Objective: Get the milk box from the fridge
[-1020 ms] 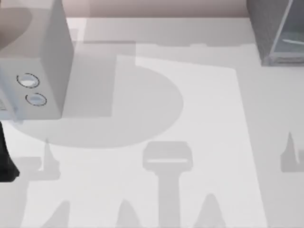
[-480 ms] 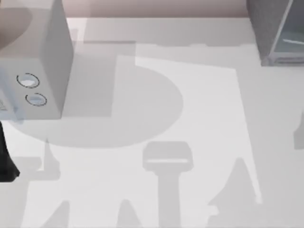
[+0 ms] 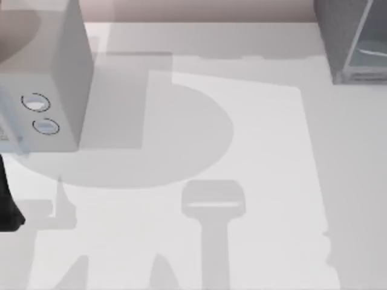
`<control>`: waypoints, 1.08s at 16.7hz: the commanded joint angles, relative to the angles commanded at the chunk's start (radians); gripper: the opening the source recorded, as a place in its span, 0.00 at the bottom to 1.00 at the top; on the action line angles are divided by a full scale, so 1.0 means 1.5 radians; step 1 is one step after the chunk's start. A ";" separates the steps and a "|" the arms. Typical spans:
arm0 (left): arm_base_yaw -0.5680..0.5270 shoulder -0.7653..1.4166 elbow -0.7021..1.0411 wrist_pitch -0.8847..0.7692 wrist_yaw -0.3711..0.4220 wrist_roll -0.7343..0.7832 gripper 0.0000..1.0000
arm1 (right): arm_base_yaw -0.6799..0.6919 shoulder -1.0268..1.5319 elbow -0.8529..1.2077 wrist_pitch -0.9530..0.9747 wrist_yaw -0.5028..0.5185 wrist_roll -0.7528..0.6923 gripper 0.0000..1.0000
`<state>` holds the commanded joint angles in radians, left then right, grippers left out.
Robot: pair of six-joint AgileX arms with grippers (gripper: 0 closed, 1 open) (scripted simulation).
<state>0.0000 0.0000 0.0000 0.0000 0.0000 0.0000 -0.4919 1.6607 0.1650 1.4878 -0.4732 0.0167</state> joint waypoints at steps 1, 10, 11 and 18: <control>0.000 0.000 0.000 0.000 0.000 0.000 1.00 | -0.009 0.031 0.004 0.029 -0.009 0.000 1.00; 0.000 0.000 0.000 0.000 0.000 0.000 1.00 | -0.024 0.088 0.012 0.085 -0.026 0.001 1.00; 0.000 0.000 0.000 0.000 0.000 0.000 1.00 | -0.021 0.094 0.019 0.081 -0.024 0.001 1.00; 0.000 0.000 0.000 0.000 0.000 0.000 1.00 | 0.056 0.216 0.265 -0.037 0.053 -0.002 1.00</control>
<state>0.0000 0.0000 0.0000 0.0000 0.0000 0.0000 -0.4082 1.9850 0.5625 1.4324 -0.3933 0.0138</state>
